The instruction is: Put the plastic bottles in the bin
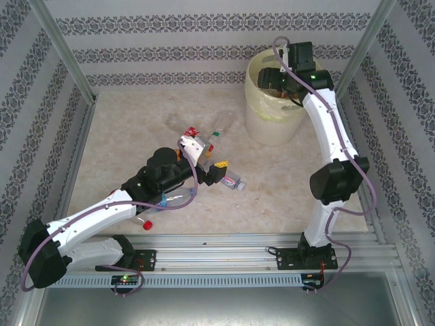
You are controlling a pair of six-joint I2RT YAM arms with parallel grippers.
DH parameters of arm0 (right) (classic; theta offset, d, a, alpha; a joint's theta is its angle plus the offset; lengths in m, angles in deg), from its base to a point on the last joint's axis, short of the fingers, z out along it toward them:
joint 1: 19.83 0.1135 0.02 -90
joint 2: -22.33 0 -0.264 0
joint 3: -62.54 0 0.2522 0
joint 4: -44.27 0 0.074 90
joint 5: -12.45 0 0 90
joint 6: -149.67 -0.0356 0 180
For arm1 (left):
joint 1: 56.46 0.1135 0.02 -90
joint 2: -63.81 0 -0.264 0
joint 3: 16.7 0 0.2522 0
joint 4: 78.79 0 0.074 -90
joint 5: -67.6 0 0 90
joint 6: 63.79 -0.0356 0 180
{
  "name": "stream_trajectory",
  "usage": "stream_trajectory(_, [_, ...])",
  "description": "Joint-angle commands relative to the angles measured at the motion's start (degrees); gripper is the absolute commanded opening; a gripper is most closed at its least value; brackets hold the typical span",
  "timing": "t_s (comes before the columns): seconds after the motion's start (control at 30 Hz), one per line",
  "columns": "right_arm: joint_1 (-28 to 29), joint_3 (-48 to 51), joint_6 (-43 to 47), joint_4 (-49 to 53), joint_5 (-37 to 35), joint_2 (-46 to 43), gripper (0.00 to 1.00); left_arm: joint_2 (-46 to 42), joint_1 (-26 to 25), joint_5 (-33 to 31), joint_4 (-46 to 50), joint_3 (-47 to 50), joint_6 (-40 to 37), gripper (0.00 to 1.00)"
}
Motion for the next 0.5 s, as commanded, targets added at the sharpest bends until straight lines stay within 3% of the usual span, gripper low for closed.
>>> stream_trajectory(0.0, [-0.6,6.3,-1.2,-5.3,0.1,-7.8,0.85,0.9,1.0,-1.0,4.0,-3.2,-1.3,1.00])
stream_trajectory(0.47, [1.3,45.0,-5.0,-16.0,6.6,-39.7,0.87,7.3,3.2,-1.9,16.8,-11.9,-0.1,1.00])
